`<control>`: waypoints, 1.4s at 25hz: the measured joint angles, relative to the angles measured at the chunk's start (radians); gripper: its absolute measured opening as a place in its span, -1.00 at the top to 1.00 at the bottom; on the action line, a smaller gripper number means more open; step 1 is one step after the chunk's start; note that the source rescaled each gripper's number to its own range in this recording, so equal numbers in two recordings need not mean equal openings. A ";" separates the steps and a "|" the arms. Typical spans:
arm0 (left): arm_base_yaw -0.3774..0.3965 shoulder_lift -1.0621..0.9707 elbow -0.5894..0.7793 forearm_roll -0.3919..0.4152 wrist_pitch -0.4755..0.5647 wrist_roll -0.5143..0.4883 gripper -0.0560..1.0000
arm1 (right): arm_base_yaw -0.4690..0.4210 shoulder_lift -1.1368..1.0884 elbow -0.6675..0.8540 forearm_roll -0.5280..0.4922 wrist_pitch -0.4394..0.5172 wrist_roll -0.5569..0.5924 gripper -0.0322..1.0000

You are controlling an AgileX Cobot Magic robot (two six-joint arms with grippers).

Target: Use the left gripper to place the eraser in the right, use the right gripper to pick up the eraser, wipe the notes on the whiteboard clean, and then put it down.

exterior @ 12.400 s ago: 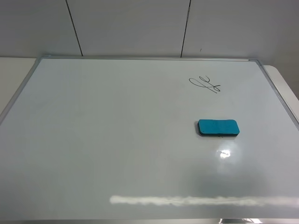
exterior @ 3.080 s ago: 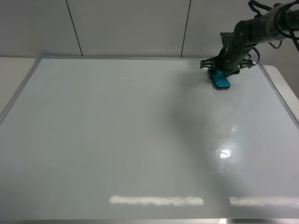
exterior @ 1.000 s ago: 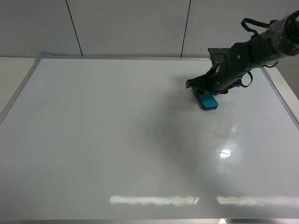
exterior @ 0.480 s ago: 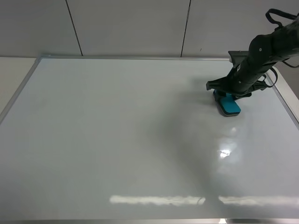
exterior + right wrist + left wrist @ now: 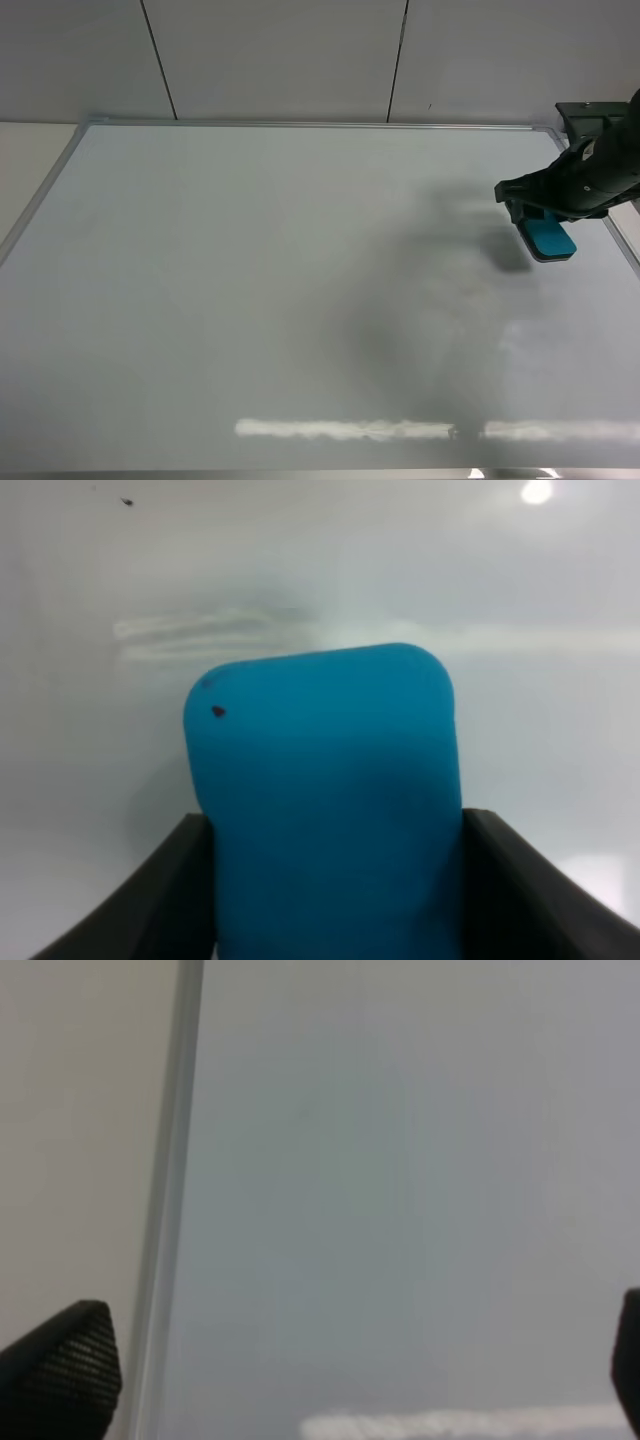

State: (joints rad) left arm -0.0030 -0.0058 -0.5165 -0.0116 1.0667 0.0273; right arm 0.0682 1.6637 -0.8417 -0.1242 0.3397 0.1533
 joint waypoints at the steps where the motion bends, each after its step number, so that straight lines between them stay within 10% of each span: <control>1: 0.000 0.000 0.000 0.000 0.000 0.000 -1.00 | -0.006 -0.026 0.019 -0.002 0.000 0.000 0.86; 18: 0.000 0.000 0.000 0.000 0.000 0.000 -1.00 | -0.059 -0.070 0.206 -0.012 -0.053 -0.008 0.83; 24: 0.000 0.000 0.000 0.000 0.000 0.000 -1.00 | -0.059 -0.070 0.206 -0.011 -0.062 -0.009 -0.81; 35: 0.000 0.000 0.000 0.000 0.000 0.000 -1.00 | -0.059 -0.147 0.113 0.069 0.092 -0.035 -1.00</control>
State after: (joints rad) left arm -0.0030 -0.0058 -0.5165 -0.0116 1.0667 0.0273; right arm 0.0094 1.5166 -0.7290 -0.0556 0.4320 0.1183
